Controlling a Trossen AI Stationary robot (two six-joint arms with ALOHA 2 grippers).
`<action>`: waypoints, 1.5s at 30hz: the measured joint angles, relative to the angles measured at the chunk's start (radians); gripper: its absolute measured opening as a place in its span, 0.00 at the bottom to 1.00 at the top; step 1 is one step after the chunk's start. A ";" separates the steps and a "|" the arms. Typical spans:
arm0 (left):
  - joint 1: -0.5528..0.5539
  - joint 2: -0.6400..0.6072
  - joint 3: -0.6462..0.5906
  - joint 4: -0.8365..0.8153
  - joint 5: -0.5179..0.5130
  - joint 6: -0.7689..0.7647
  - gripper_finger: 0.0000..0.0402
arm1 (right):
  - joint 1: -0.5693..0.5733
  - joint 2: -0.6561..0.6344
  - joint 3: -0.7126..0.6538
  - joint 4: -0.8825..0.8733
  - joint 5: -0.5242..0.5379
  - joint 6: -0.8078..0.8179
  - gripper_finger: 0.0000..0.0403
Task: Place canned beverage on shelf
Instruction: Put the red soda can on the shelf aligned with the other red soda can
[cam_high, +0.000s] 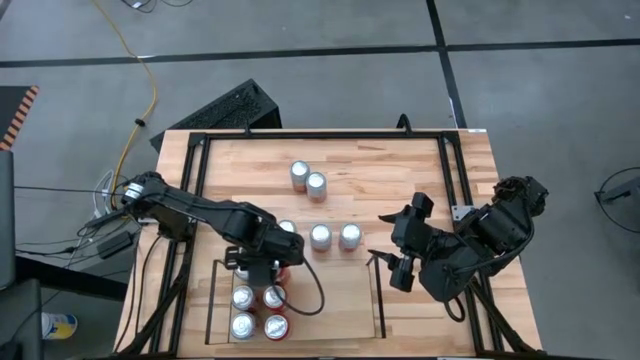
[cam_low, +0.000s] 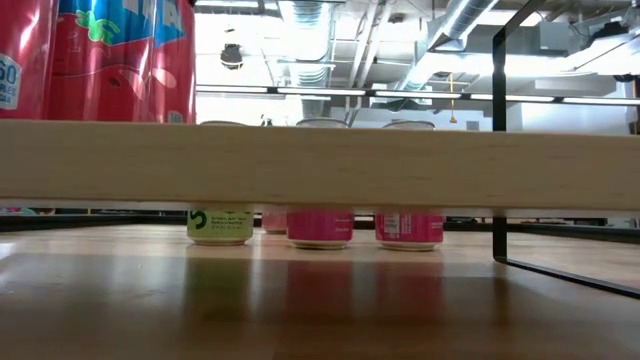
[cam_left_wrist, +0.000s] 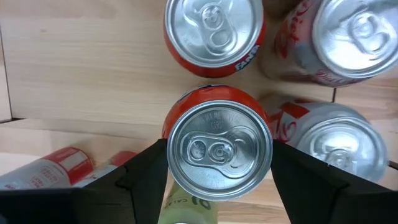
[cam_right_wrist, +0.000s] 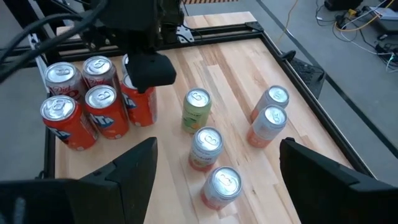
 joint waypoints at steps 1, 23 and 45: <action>0.002 0.000 -0.006 0.003 0.000 -0.001 0.59 | 0.000 0.000 0.000 0.000 0.000 0.000 0.77; 0.020 0.001 -0.038 0.036 0.048 0.006 0.59 | 0.000 0.000 0.000 -0.004 -0.001 -0.016 0.77; 0.019 0.001 -0.055 0.066 0.040 0.016 0.59 | 0.000 -0.001 0.000 -0.004 -0.003 -0.026 0.77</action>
